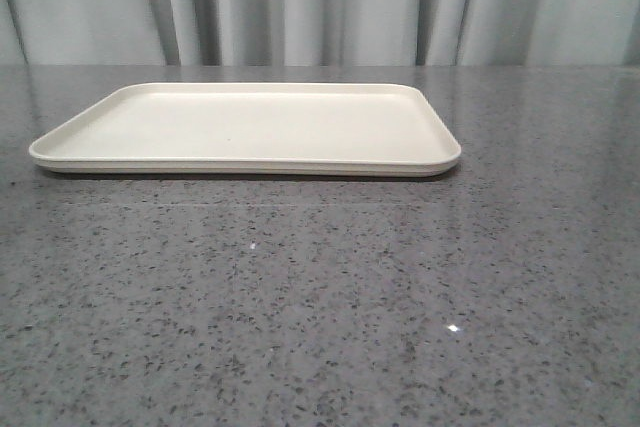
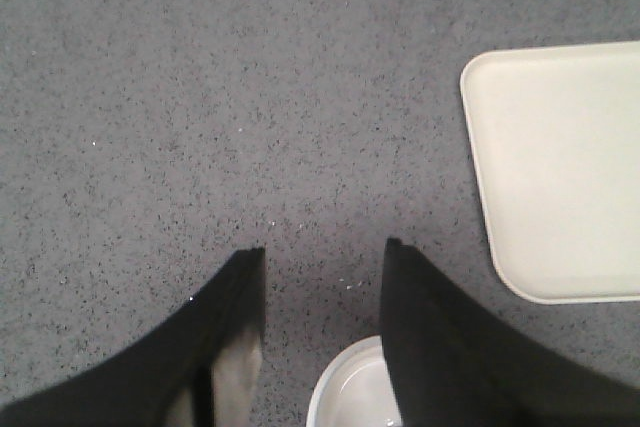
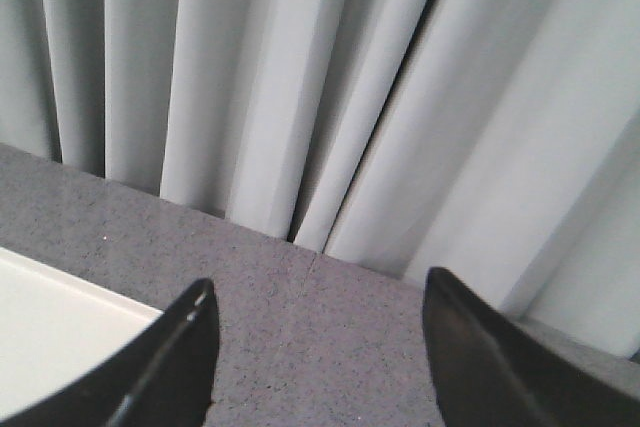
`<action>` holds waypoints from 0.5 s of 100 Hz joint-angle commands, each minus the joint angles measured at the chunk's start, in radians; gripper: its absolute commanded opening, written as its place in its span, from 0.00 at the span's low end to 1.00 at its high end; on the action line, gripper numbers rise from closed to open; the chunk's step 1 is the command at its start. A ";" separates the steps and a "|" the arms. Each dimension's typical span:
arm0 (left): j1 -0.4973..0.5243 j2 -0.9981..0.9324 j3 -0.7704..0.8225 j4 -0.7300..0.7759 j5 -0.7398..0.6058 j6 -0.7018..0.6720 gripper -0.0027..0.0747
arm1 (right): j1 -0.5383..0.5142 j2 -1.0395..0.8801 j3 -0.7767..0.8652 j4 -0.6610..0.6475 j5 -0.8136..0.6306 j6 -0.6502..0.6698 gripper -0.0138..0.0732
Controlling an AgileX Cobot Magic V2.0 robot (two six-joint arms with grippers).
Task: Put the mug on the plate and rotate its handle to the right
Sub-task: 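Move the open left gripper over the white mug's rim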
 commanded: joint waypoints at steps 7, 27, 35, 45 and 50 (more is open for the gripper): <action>0.000 0.024 -0.018 0.010 0.003 -0.009 0.40 | 0.002 0.029 -0.042 0.007 -0.016 -0.008 0.69; 0.000 0.059 -0.007 0.023 0.003 -0.009 0.40 | 0.002 0.032 -0.042 0.007 -0.009 -0.008 0.69; 0.000 0.065 0.026 0.023 0.003 -0.009 0.40 | 0.002 0.032 -0.042 0.007 -0.009 -0.008 0.69; 0.000 0.065 0.100 0.034 0.003 -0.009 0.40 | 0.002 0.032 -0.042 0.007 -0.010 -0.008 0.69; 0.000 0.065 0.138 0.036 0.003 -0.007 0.40 | 0.002 0.032 -0.042 0.007 -0.012 -0.008 0.69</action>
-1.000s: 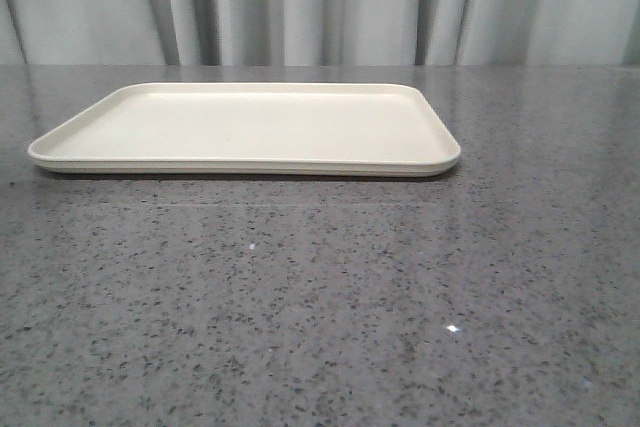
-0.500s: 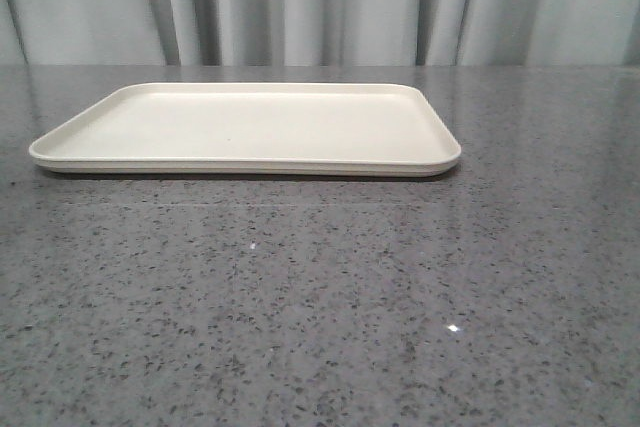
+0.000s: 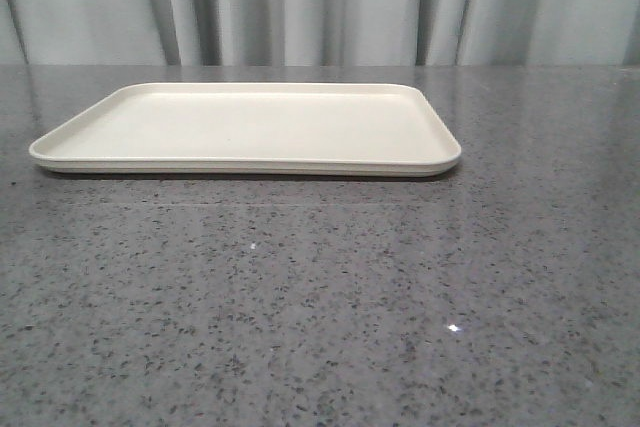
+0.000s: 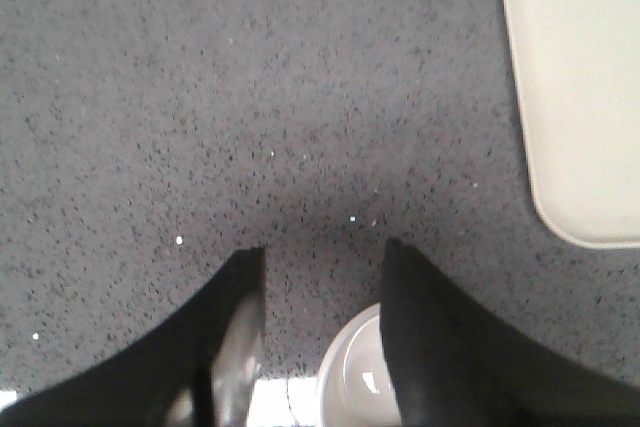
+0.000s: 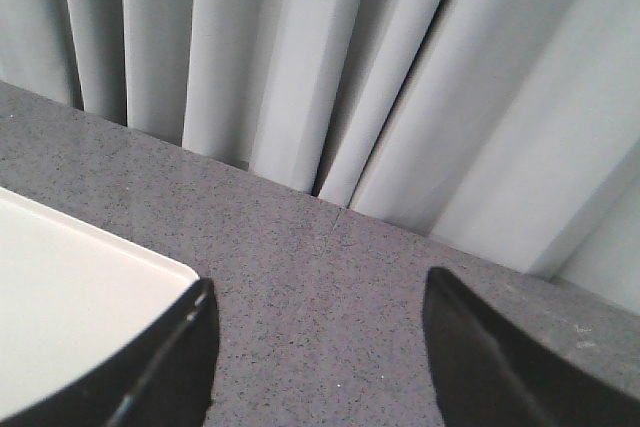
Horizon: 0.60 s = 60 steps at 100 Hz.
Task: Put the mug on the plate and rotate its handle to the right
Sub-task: 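Move the open left gripper over the white mug's rim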
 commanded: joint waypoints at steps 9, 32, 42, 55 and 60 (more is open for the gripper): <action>0.000 -0.013 0.105 0.008 -0.005 -0.001 0.40 | 0.002 -0.003 -0.035 0.009 -0.068 -0.008 0.69; 0.000 -0.043 0.204 0.055 -0.005 0.017 0.40 | 0.002 0.001 -0.035 0.009 -0.067 -0.008 0.69; 0.000 -0.065 0.204 0.061 -0.005 0.017 0.40 | 0.002 0.005 -0.035 0.009 -0.067 -0.008 0.69; 0.000 -0.071 0.204 0.059 -0.005 0.017 0.40 | 0.002 0.009 -0.035 0.009 -0.064 -0.008 0.69; 0.000 -0.071 0.204 0.052 -0.005 0.017 0.40 | 0.002 0.009 -0.035 0.009 -0.064 -0.008 0.69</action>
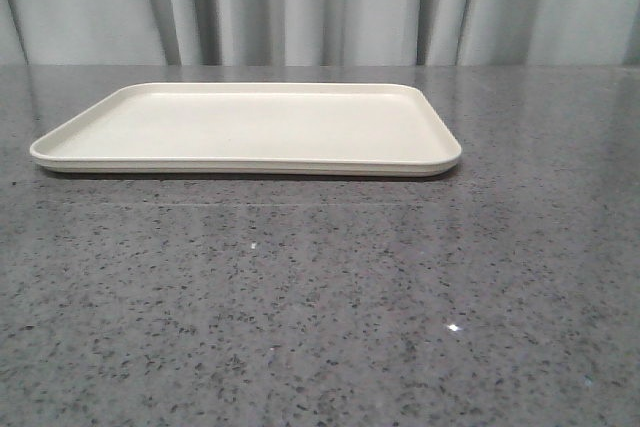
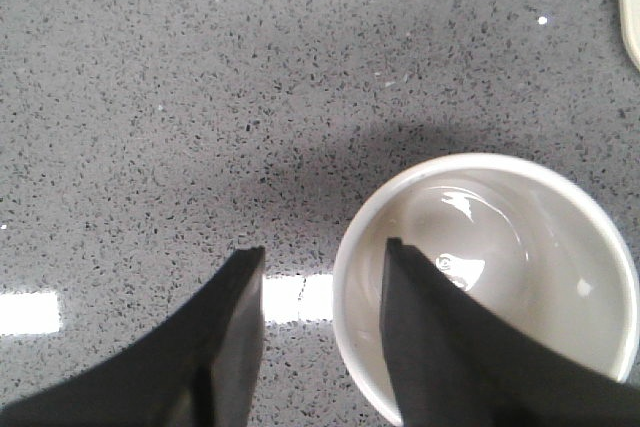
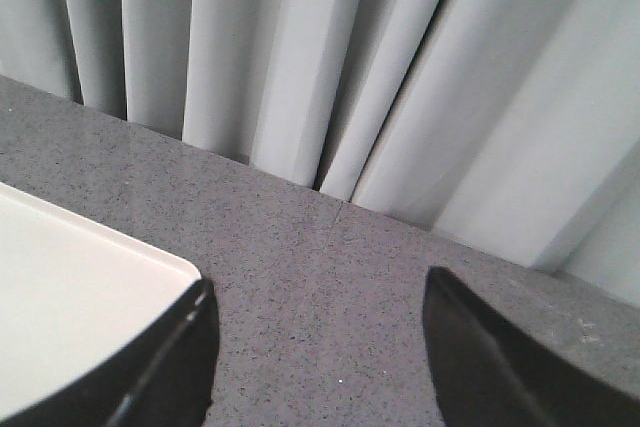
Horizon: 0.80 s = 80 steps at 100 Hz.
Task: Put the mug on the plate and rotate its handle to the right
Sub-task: 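Move the open left gripper over the white mug's rim, then lower the left gripper onto the mug rim and close it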
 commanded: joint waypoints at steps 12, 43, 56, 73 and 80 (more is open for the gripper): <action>0.000 -0.021 -0.019 -0.031 0.005 0.006 0.40 | 0.002 -0.005 -0.035 0.009 -0.059 -0.008 0.69; 0.000 -0.021 0.034 -0.038 0.005 0.009 0.40 | 0.002 -0.005 -0.035 0.009 -0.047 -0.008 0.69; 0.000 -0.021 0.034 -0.038 0.005 0.009 0.40 | 0.002 -0.005 -0.035 0.009 -0.046 -0.008 0.69; 0.000 -0.017 0.037 -0.038 0.005 0.009 0.40 | 0.002 -0.005 -0.035 0.009 -0.045 -0.008 0.69; 0.000 -0.018 0.039 -0.038 0.003 0.009 0.40 | 0.002 -0.005 -0.035 0.009 -0.043 -0.008 0.69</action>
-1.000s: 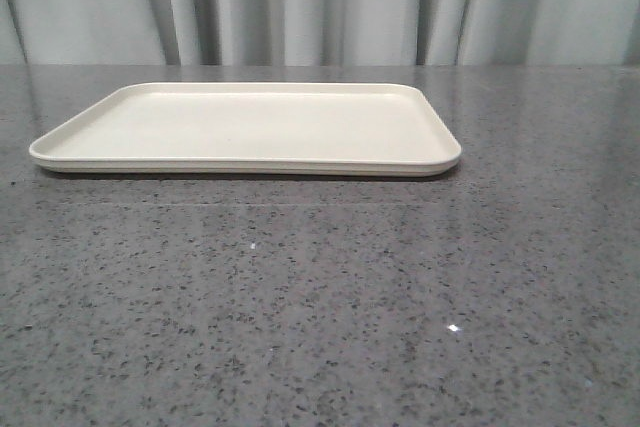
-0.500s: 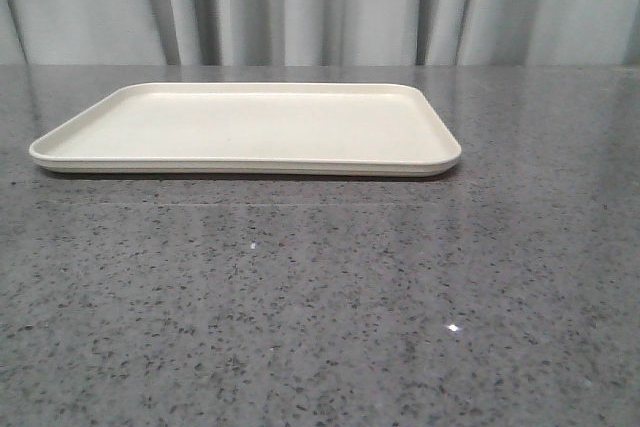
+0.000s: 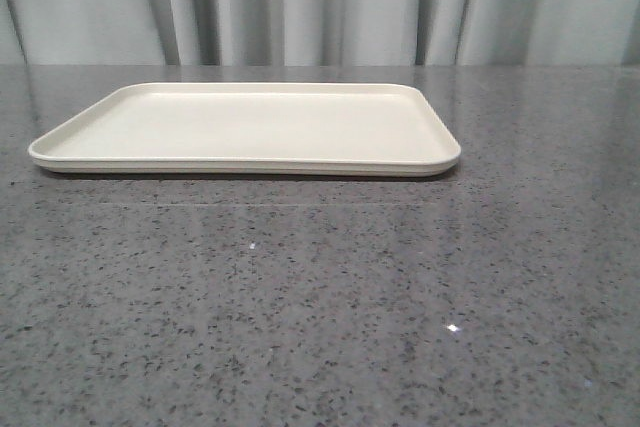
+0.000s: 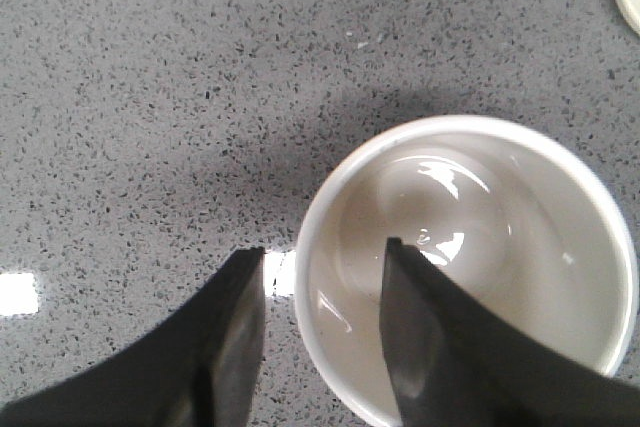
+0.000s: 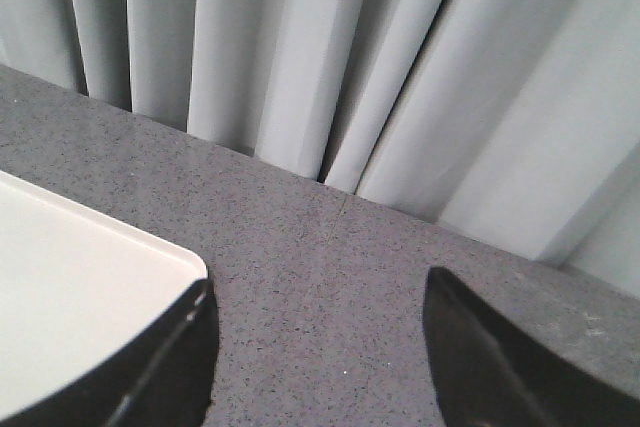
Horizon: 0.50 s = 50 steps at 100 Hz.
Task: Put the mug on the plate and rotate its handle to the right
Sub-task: 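Lower the left gripper onto the mug rim and close it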
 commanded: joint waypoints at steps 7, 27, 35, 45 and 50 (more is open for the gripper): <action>0.000 -0.018 -0.023 -0.006 0.002 -0.001 0.40 | 0.002 -0.005 -0.035 0.009 -0.060 -0.008 0.69; 0.000 0.010 -0.023 -0.006 0.002 -0.001 0.40 | 0.002 -0.005 -0.035 0.009 -0.056 -0.008 0.69; 0.000 0.026 -0.023 -0.006 0.002 -0.001 0.40 | 0.002 -0.005 -0.035 0.009 -0.052 -0.008 0.69; 0.000 0.030 -0.023 -0.006 -0.010 -0.001 0.40 | 0.002 -0.005 -0.035 0.009 -0.049 -0.008 0.69; 0.000 0.030 -0.023 -0.006 -0.013 -0.001 0.40 | 0.002 -0.005 -0.035 0.009 -0.049 -0.008 0.69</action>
